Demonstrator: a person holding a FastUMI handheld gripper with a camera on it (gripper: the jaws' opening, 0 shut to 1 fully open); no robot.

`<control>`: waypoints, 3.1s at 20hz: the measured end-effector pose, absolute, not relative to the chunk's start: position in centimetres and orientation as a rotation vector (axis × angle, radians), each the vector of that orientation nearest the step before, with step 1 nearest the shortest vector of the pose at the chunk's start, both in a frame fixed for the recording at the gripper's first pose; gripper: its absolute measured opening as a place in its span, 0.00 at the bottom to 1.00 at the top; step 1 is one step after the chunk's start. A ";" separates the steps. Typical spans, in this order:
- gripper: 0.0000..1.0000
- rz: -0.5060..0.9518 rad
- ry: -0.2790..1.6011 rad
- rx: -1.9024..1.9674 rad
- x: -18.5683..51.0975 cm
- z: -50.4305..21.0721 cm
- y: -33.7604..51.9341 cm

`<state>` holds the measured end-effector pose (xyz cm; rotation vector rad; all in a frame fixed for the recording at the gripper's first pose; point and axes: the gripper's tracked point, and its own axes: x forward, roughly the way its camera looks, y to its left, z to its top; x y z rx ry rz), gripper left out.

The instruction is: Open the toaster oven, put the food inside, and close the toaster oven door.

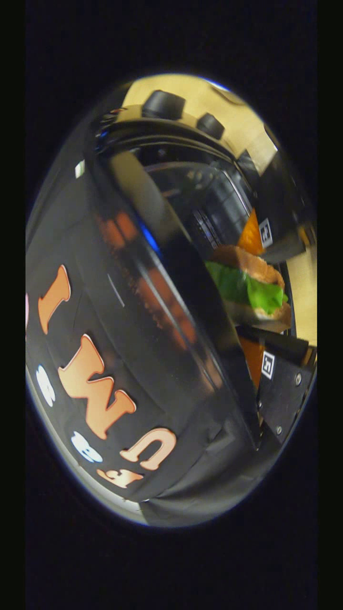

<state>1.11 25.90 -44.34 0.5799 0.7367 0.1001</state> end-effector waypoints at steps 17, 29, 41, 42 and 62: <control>0.98 0.324 0.752 0.281 -4.9 -34.5 19.2; 0.99 0.359 0.685 0.217 -7.3 -29.8 16.0; 0.99 0.512 0.922 0.135 -18.7 -36.3 20.0; 0.99 0.526 0.946 0.131 -19.8 -36.8 20.4; 0.97 0.416 1.247 -0.020 -24.5 -46.4 21.4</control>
